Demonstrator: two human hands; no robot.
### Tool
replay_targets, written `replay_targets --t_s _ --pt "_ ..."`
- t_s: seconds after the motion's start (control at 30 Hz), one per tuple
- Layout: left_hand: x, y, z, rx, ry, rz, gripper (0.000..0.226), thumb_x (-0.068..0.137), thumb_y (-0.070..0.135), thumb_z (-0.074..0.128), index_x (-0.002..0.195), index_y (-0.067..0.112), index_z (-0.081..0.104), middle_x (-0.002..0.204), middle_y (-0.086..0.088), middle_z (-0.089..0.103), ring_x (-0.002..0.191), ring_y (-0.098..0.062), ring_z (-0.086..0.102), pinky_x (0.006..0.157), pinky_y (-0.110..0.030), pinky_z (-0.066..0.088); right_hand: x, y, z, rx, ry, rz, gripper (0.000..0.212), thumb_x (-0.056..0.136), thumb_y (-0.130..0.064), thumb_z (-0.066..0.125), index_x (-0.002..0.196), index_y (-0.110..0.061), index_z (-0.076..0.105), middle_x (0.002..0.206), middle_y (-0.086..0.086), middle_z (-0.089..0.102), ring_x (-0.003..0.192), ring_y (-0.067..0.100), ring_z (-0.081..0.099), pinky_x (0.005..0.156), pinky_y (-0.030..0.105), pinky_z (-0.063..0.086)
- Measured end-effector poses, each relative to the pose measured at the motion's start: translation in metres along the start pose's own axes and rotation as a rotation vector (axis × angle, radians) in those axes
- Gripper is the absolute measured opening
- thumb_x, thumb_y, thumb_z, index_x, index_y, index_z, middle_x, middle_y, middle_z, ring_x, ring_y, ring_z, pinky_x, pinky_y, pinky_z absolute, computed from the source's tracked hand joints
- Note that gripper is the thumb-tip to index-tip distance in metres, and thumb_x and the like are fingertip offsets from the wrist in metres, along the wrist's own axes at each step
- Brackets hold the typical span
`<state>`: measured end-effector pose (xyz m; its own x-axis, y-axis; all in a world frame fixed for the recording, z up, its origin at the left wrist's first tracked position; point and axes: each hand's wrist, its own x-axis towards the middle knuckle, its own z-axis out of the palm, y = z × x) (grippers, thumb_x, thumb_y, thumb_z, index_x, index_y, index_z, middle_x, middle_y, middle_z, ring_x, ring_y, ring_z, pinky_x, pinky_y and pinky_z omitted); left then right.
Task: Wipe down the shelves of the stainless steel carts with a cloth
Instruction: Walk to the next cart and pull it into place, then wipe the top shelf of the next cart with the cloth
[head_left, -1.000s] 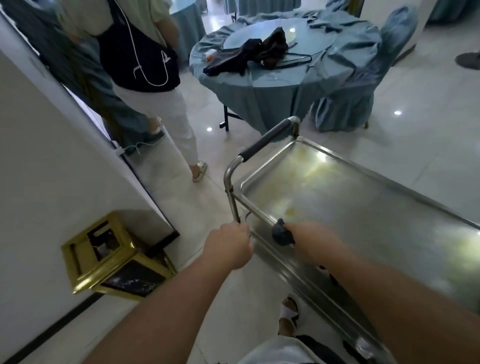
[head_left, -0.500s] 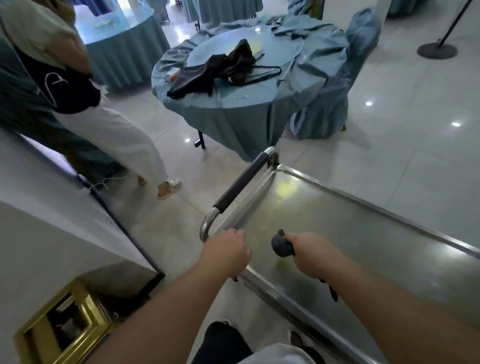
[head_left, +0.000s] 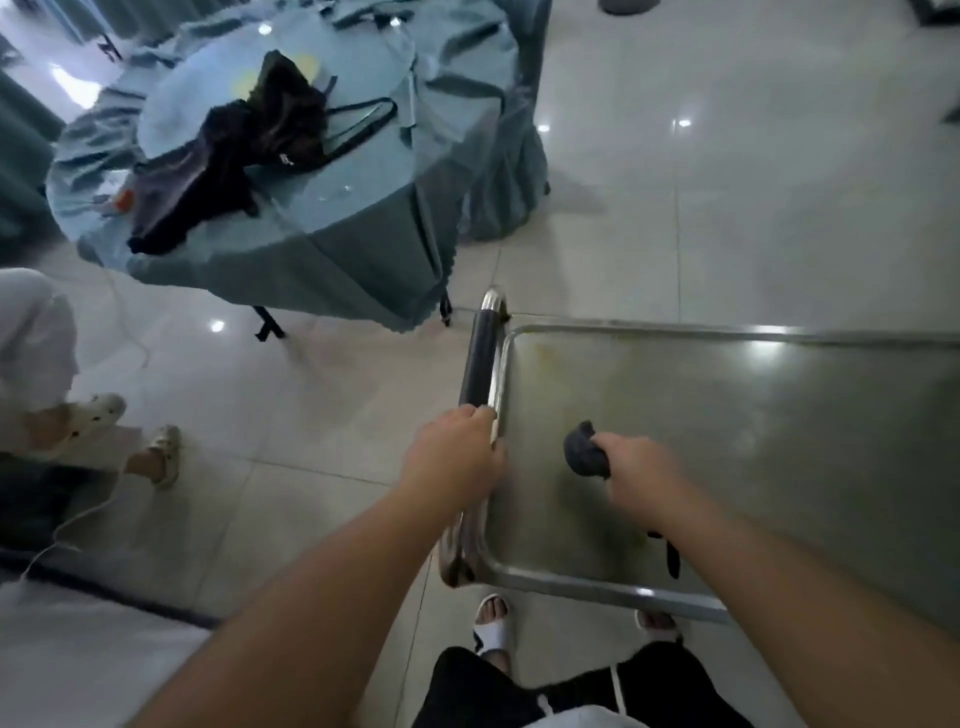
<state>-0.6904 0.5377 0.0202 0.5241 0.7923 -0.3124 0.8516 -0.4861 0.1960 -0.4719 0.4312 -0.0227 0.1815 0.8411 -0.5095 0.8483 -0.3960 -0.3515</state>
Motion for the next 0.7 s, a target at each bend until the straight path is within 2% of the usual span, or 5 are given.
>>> replay_targets --t_s 0.2,0.43,0.5,0.6,0.7 --pt "0.051 -0.038 0.008 -0.14 0.161 0.161 0.032 0.106 0.042 0.047 0.13 0.024 0.058 0.125 0.003 0.058 0.112 -0.019 0.056 0.095 -0.038 0.051 0.022 -0.042 0.045 0.193 0.103 0.073 0.032 0.094 -0.014 0.057 0.124 -0.027 0.054 0.116 0.01 0.066 0.103 0.038 0.065 0.083 0.05 0.056" --pt "0.091 -0.025 0.037 -0.161 0.171 0.184 0.059 0.108 0.044 0.039 0.162 0.021 0.034 0.173 -0.002 0.023 0.162 -0.021 0.011 0.127 -0.043 0.012 0.03 -0.08 0.118 0.141 0.372 -0.122 0.067 0.088 -0.006 0.068 0.152 -0.008 0.05 0.144 0.012 0.061 0.125 0.032 0.061 0.098 0.042 0.053" --pt "0.098 -0.024 0.049 -0.139 0.131 0.163 0.066 0.11 0.048 0.032 0.168 0.021 0.017 0.178 0.002 0.003 0.162 -0.015 -0.007 0.128 -0.039 -0.004 0.024 -0.083 0.152 0.171 0.202 -0.193 0.071 0.097 -0.02 0.061 0.162 -0.015 0.033 0.166 0.004 0.036 0.153 0.025 0.033 0.123 0.04 0.031" --pt "0.1 -0.025 0.065 -0.113 0.127 0.137 0.072 0.109 0.053 0.022 0.17 0.021 0.001 0.177 0.005 -0.011 0.16 -0.01 -0.02 0.129 -0.035 -0.012 0.009 -0.075 0.207 0.072 -0.047 -0.297 0.075 0.101 -0.056 0.034 0.166 -0.034 0.005 0.173 -0.015 -0.006 0.158 0.01 -0.017 0.128 0.037 -0.008" --pt "0.096 -0.027 0.071 -0.179 0.164 0.113 0.071 0.108 0.054 0.015 0.17 0.021 0.001 0.177 0.006 -0.01 0.159 -0.005 -0.02 0.129 -0.033 -0.01 0.004 -0.064 0.236 0.022 -0.02 -0.35 0.066 0.107 -0.063 0.019 0.166 -0.037 0.008 0.173 -0.018 -0.004 0.158 0.01 -0.014 0.126 0.038 -0.007"
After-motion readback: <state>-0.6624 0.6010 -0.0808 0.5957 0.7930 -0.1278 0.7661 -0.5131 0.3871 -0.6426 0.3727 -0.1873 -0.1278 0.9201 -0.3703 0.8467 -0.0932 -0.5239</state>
